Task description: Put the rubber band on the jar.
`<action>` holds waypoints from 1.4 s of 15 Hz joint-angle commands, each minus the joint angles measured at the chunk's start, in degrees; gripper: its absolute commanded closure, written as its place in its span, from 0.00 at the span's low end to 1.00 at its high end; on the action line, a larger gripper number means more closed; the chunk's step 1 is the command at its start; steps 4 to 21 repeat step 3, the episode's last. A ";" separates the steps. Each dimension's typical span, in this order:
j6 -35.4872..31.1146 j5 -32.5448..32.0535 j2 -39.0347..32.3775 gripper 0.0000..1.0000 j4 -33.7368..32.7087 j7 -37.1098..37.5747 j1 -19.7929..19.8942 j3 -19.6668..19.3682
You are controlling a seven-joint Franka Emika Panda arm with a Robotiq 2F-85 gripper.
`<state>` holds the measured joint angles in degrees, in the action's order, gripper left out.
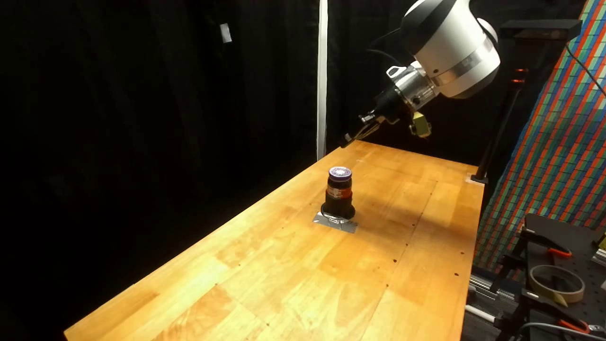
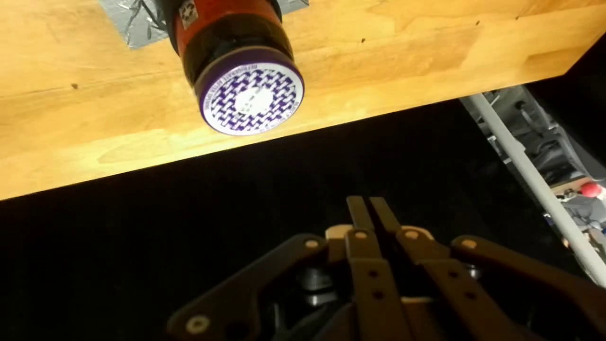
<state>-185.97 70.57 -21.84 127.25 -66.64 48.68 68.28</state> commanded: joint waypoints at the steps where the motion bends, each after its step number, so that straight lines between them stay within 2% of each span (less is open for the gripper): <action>1: -0.14 1.31 -1.61 0.59 0.61 -2.39 3.50 2.96; 2: -0.02 1.42 -2.49 0.77 1.35 -3.01 5.00 3.65; 3: 0.01 1.39 -2.78 0.70 1.38 -3.01 5.10 3.22; 21: 0.01 1.39 -2.78 0.70 1.38 -3.01 5.10 3.22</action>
